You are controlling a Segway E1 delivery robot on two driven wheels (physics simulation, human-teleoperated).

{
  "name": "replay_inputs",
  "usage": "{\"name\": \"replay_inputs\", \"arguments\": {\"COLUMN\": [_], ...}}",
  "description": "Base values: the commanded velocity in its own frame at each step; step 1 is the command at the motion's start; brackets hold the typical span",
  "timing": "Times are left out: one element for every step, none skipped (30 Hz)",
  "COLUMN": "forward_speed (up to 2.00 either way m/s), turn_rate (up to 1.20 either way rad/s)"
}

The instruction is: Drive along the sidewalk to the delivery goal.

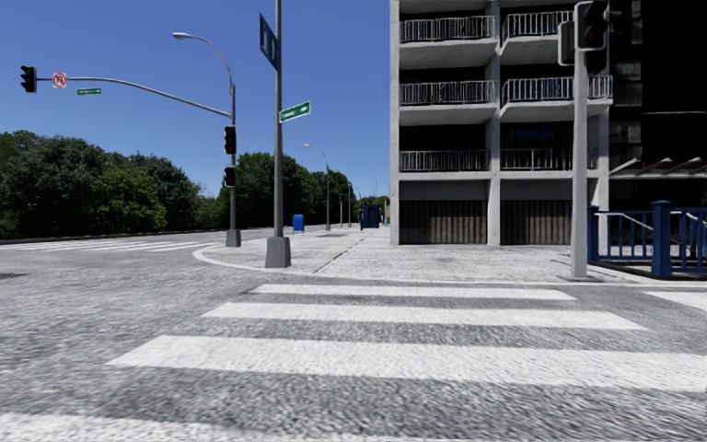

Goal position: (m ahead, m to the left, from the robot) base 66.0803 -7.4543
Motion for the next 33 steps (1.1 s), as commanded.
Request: {"name": "replay_inputs", "arguments": {"forward_speed": [2.0,2.0,2.0,2.0,2.0,2.0,2.0,2.0,2.0,2.0,2.0,2.0,2.0,2.0,2.0,2.0,2.0,2.0,2.0,2.0,2.0,2.0,2.0,2.0,2.0,2.0,2.0,2.0,2.0,2.0,2.0,2.0,2.0], "turn_rate": [0.0,0.0,0.0,0.0,0.0,0.0,0.0,0.0,0.0,0.0,0.0,0.0,0.0,0.0,0.0,0.0,0.0,0.0,0.0,0.0,0.0,0.0,0.0,0.0,0.0,0.0,0.0,0.0,0.0,0.0,0.0,0.0,0.0]}}
